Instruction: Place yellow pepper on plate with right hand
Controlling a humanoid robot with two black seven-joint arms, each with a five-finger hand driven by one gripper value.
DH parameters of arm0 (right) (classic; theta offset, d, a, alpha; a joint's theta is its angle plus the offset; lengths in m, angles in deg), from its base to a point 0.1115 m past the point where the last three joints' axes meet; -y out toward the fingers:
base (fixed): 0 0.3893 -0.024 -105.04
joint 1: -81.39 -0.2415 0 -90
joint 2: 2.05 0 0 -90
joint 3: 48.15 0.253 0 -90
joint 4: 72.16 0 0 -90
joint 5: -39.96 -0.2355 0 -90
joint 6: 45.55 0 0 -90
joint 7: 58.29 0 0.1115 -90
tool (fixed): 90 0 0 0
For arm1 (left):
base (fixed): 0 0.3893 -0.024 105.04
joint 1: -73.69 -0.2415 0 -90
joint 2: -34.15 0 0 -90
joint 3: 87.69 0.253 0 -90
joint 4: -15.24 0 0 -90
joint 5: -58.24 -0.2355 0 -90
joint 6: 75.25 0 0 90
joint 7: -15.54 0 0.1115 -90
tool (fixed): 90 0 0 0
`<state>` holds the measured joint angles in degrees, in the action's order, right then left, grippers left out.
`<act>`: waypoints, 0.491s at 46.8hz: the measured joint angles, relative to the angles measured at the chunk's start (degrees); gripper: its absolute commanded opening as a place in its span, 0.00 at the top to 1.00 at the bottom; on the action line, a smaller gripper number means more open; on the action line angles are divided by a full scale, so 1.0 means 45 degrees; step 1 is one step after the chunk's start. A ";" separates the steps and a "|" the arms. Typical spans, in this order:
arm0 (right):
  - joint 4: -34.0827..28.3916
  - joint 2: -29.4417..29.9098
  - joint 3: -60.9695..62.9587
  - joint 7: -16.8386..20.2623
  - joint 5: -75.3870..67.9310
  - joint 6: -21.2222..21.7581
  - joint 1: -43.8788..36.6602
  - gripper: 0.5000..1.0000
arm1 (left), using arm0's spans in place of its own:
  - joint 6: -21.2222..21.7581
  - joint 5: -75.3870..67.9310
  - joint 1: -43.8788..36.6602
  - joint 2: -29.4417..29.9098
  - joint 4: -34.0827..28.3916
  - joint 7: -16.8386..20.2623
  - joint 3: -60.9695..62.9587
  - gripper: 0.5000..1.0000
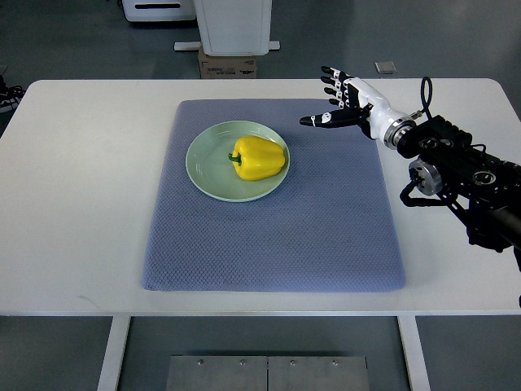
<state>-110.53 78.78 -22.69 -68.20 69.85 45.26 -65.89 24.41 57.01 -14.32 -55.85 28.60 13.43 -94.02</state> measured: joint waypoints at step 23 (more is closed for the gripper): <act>0.0039 -0.0209 0.1201 -0.1817 -0.2918 -0.1509 0.1289 0.00 | 0.0000 0.0000 0.0007 0.0000 0.0000 0.0000 0.0000 0.00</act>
<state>-110.35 77.84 -17.28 -76.37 56.72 38.47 -60.08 24.41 57.01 -14.29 -55.85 28.60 13.43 -94.02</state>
